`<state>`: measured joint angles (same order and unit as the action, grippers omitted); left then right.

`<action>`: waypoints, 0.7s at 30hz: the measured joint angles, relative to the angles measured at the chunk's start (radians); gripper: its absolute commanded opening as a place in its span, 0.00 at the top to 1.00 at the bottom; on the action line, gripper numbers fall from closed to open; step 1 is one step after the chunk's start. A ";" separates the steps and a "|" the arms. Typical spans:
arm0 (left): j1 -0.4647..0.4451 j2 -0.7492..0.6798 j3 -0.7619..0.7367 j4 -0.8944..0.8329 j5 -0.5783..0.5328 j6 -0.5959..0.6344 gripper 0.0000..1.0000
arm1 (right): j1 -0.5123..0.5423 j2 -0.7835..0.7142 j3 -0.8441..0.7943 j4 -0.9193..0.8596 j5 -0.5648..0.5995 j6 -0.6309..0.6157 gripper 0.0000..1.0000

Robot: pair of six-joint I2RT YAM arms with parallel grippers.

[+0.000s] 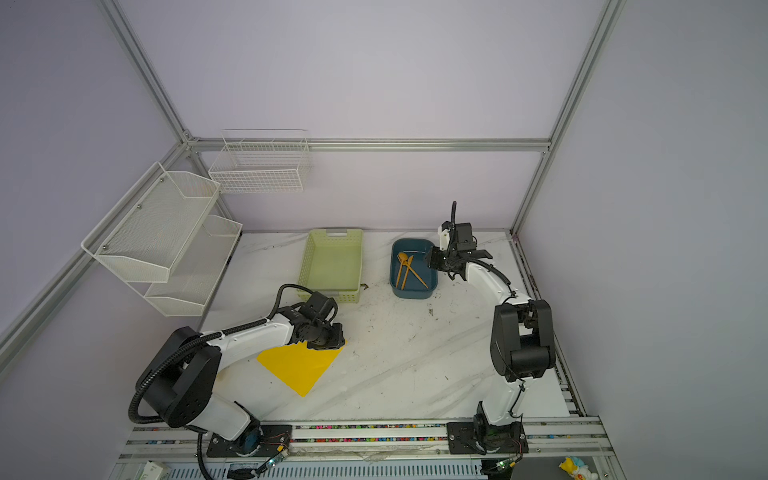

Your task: Place the utensils on the paper napkin and roll it up

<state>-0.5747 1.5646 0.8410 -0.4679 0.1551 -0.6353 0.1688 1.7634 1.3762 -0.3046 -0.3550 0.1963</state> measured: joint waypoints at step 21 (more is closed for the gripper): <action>-0.144 0.126 0.053 0.144 0.201 -0.087 0.71 | 0.005 -0.015 -0.019 -0.009 0.021 -0.011 0.64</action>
<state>-0.7185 1.6901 0.8944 -0.3241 0.3557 -0.7223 0.1734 1.7485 1.3567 -0.3134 -0.3336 0.1852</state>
